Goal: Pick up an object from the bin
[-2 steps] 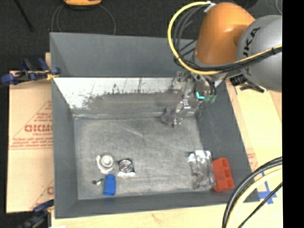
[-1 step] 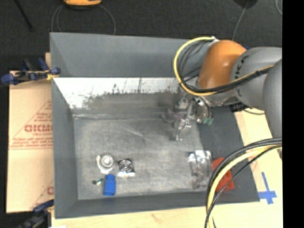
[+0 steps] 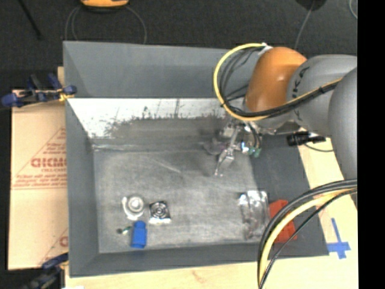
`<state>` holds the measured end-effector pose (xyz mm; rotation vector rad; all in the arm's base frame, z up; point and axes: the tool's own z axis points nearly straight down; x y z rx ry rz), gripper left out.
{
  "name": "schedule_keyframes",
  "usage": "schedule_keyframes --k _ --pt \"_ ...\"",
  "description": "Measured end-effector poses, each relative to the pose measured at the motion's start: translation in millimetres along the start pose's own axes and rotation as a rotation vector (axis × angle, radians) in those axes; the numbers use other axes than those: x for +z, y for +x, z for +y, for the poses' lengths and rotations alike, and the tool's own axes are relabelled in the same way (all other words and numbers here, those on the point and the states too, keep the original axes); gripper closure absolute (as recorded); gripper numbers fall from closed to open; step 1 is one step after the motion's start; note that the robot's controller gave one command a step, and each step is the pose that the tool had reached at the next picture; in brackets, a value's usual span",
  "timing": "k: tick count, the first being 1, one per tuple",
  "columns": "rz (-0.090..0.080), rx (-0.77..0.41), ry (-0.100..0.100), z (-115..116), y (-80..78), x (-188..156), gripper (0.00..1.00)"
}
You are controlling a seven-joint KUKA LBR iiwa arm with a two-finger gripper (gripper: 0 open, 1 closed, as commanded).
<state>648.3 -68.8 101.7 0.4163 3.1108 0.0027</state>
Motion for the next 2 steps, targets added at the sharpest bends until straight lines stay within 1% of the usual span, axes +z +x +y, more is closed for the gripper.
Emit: schedule_keyframes --k 1,2 --pt "-0.003 0.44 0.001 2.0 -6.8 0.7 0.0" --pt "-0.004 0.648 -0.002 2.9 -5.3 27.2 0.0"
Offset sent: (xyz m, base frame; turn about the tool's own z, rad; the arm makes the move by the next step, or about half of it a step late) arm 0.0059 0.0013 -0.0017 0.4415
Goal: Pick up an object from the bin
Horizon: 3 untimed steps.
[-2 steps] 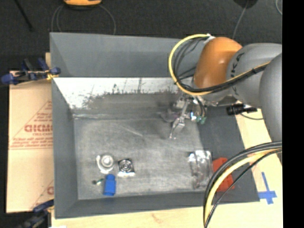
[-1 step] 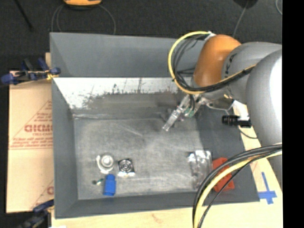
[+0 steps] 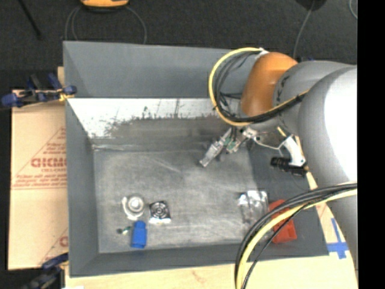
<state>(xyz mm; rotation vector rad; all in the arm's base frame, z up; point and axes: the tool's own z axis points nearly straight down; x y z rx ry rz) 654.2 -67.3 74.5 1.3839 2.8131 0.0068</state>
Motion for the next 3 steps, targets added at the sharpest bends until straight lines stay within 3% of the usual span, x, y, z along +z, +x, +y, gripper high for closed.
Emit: schedule_keyframes --k 1,2,3 --pt "-0.006 0.069 0.001 9.5 15.2 -0.4 0.0" --pt "-0.009 0.066 0.0 10.2 14.3 -1.6 1.0" --pt "-0.003 0.064 0.005 9.8 11.5 -3.3 1.0"
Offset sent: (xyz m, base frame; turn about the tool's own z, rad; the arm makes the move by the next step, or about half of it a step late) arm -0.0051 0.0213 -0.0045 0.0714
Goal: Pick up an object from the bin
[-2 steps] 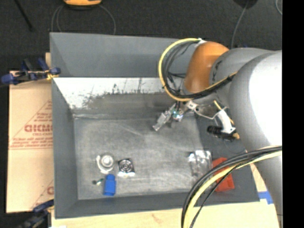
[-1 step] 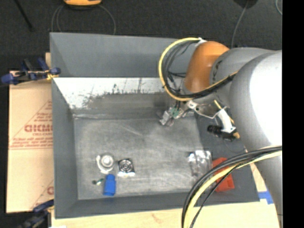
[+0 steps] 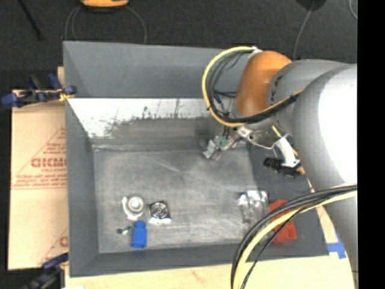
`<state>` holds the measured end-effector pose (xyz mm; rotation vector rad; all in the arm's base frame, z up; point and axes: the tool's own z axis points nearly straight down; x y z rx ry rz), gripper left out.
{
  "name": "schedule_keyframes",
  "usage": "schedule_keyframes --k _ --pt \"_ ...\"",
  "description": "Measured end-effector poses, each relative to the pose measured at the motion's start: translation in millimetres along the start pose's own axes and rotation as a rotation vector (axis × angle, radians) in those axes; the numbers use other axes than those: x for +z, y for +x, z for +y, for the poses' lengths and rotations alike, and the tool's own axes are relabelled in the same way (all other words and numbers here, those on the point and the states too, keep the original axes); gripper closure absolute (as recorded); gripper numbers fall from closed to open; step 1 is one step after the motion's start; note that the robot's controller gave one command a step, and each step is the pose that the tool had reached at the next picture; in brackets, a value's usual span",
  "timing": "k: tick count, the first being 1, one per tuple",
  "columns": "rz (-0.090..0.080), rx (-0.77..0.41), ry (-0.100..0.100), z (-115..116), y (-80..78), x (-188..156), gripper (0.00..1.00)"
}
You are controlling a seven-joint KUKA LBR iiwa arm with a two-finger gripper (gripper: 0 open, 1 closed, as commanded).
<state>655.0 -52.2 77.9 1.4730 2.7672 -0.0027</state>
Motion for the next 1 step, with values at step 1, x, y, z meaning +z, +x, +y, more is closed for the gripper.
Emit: schedule_keyframes --k 1 --pt "0.0 0.0 -0.001 0.0 -2.4 -15.6 1.0"
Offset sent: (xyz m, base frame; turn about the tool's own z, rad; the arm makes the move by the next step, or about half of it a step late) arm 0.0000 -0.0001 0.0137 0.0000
